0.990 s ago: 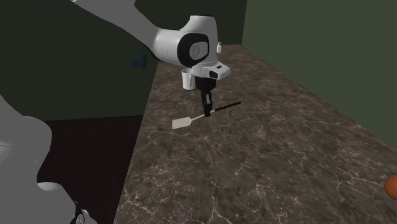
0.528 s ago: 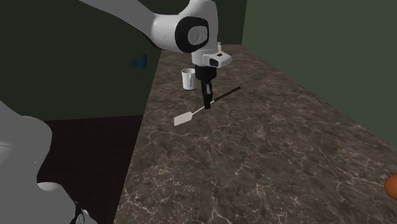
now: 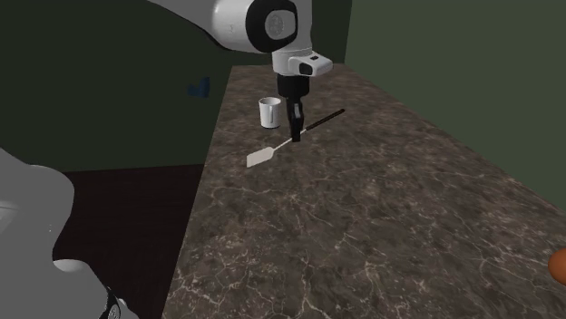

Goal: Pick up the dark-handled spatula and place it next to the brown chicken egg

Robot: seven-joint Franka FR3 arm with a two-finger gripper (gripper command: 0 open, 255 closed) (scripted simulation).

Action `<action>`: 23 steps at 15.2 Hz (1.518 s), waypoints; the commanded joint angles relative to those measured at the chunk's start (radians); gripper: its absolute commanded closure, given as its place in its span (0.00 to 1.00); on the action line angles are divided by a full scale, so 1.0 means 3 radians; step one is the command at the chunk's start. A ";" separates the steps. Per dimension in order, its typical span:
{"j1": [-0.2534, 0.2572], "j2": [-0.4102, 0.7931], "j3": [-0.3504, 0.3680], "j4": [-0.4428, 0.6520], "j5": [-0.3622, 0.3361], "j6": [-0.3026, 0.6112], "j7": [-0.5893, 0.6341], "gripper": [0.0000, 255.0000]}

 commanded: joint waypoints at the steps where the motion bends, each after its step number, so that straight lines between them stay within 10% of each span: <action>1: 0.0000 -0.0019 -0.0002 0.0076 0.0010 -0.0095 -0.0007 1.00; 23: -0.0653 0.0205 -0.0769 0.0463 -0.0002 -0.0240 -0.1424 1.00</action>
